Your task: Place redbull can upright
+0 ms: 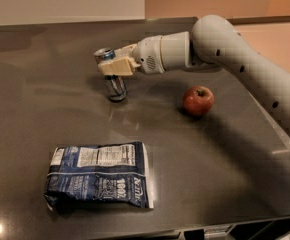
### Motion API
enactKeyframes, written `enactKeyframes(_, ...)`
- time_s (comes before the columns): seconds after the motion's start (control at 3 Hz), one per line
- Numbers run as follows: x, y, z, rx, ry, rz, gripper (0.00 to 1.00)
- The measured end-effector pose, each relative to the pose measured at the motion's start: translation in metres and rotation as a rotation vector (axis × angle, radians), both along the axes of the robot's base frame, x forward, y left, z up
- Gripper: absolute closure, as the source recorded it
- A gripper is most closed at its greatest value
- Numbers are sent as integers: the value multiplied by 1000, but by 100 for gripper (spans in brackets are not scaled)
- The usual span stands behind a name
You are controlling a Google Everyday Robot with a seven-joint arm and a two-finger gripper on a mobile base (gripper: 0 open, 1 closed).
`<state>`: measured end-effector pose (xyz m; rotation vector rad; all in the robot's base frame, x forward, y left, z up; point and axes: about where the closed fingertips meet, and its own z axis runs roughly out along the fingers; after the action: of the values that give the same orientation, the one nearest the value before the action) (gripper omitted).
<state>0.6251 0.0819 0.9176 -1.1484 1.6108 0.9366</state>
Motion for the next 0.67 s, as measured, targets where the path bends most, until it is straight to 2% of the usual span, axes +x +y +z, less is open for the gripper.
enactKeyframes(0.33,-9,4,-3,24,-36,26,83)
enactKeyframes(0.67,-18,7,-3,33,-83,54,59)
